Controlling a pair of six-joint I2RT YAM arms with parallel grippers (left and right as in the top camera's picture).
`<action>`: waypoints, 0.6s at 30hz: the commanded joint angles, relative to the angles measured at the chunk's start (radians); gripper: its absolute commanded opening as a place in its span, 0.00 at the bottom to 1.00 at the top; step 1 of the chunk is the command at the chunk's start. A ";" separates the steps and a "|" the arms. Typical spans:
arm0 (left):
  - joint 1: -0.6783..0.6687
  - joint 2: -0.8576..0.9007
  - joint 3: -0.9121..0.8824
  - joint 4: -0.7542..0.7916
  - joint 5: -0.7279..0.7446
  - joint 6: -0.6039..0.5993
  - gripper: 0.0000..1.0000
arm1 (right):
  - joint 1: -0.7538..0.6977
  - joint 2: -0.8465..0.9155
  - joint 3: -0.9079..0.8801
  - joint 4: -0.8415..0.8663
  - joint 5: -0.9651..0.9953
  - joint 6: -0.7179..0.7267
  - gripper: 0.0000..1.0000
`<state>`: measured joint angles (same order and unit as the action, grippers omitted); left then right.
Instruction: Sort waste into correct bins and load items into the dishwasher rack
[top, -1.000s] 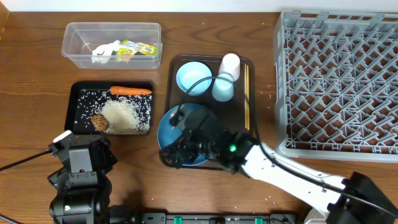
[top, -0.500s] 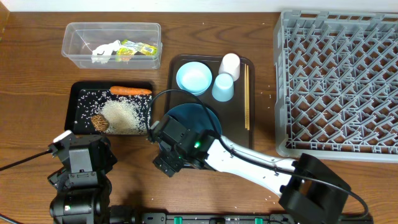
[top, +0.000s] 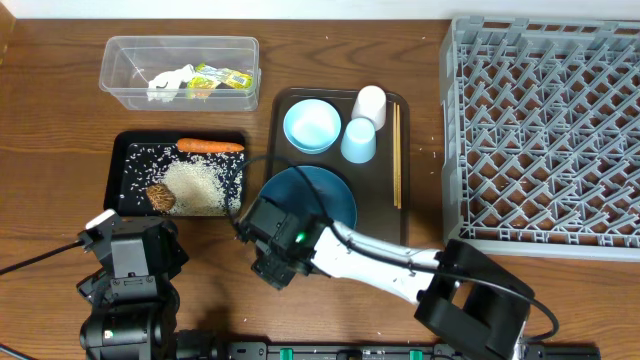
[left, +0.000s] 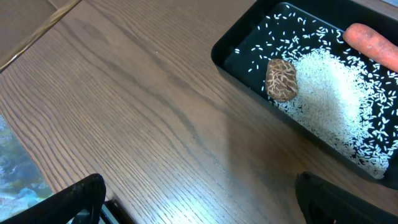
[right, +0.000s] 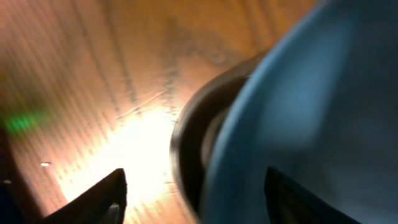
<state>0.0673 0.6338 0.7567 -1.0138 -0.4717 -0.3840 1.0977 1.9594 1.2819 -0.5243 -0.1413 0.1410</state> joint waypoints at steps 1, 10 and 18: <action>-0.001 0.000 -0.006 -0.002 -0.016 0.013 0.98 | 0.021 0.016 0.013 0.003 0.012 -0.008 0.58; -0.001 0.000 -0.006 -0.002 -0.015 0.013 0.98 | 0.015 0.016 0.020 0.004 0.048 -0.007 0.45; -0.001 0.000 -0.006 -0.002 -0.016 0.013 0.98 | 0.011 0.016 0.044 0.002 0.052 0.004 0.34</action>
<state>0.0673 0.6338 0.7567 -1.0138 -0.4717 -0.3840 1.1156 1.9636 1.2957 -0.5228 -0.1005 0.1394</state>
